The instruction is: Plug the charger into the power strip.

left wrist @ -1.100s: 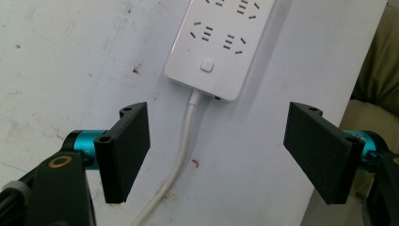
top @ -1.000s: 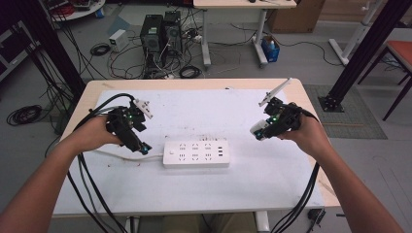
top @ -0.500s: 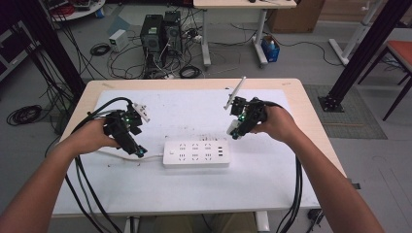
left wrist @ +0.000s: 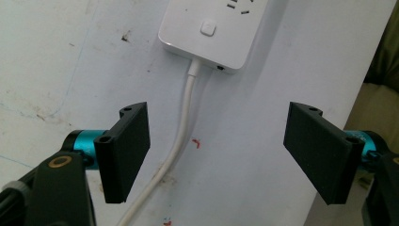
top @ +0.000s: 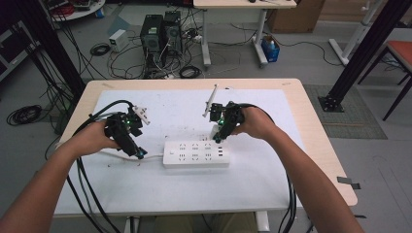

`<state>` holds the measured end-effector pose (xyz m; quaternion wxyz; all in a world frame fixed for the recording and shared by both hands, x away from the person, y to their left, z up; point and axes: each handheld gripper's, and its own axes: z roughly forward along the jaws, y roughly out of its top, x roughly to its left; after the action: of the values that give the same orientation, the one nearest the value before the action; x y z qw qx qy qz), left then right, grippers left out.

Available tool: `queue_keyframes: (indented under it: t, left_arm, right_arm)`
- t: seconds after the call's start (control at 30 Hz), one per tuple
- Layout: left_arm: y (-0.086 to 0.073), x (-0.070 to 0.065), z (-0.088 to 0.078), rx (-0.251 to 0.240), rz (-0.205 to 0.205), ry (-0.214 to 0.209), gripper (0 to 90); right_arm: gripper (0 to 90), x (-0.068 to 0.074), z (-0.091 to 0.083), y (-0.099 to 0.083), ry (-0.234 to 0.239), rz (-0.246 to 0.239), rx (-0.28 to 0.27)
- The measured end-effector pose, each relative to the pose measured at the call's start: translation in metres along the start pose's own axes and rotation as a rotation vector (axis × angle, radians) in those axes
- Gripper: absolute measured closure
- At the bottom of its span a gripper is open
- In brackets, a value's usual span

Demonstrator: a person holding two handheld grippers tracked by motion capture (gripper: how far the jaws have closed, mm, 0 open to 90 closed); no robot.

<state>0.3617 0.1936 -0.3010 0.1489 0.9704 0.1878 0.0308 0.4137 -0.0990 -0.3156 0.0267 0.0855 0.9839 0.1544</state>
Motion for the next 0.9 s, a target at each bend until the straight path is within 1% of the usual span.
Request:
queue_keyframes:
  t: [0.13, 0.2, 0.23, 0.27, 0.3, 0.37, 0.4, 0.43, 0.6, 0.67, 0.7, 0.8, 0.9]
  left_arm:
    - [-0.002, 0.001, 0.004, 0.006, 0.001, -0.003, 23.4]
    - [-0.003, 0.001, 0.006, 0.003, 0.004, -0.005, 23.4]
    - [-0.003, 0.001, 0.006, 0.003, 0.004, -0.006, 23.3]
    - [-0.004, 0.001, 0.006, 0.001, 0.003, -0.007, 23.4]
    - [-0.004, 0.001, 0.007, -0.001, 0.004, -0.008, 23.4]
    - [-0.005, 0.001, 0.007, -0.009, 0.002, -0.009, 23.4]
    - [-0.006, 0.001, 0.006, -0.010, 0.001, -0.009, 23.4]
    - [-0.007, 0.002, 0.006, -0.009, 0.004, -0.009, 23.4]
    - [-0.009, 0.002, 0.007, -0.009, -0.009, -0.011, 23.4]
    - [-0.009, 0.003, 0.006, -0.008, -0.005, -0.012, 23.4]
    - [-0.009, 0.002, 0.007, -0.011, -0.012, -0.011, 23.4]
    - [-0.009, 0.002, 0.006, -0.009, -0.006, -0.012, 23.4]
    - [-0.010, 0.002, 0.007, -0.013, -0.011, -0.013, 23.4]
  right_arm:
    - [62.1, 0.003, 0.016, 0.013, 0.007, -0.046, 0.027]
    - [62.1, 0.004, 0.024, 0.019, 0.016, -0.082, 0.039]
    - [62.1, 0.005, 0.027, 0.021, 0.013, -0.087, 0.048]
    - [62.0, 0.005, 0.031, 0.023, 0.008, -0.103, 0.068]
    - [62.1, 0.006, 0.035, 0.024, 0.006, -0.109, 0.083]
    - [62.1, 0.006, 0.043, 0.024, -0.005, -0.134, 0.103]
    - [62.1, 0.006, 0.046, 0.024, -0.004, -0.139, 0.112]
    - [62.0, 0.005, 0.049, 0.024, -0.006, -0.145, 0.111]
    - [62.1, 0.003, 0.053, 0.026, 0.018, -0.149, 0.103]
    - [62.1, 0.003, 0.053, 0.026, 0.016, -0.155, 0.099]
    - [62.1, 0.003, 0.053, 0.025, 0.019, -0.166, 0.100]
    - [62.1, 0.004, 0.055, 0.024, 0.021, -0.183, 0.127]
    - [62.1, 0.004, 0.057, 0.025, 0.021, -0.182, 0.130]
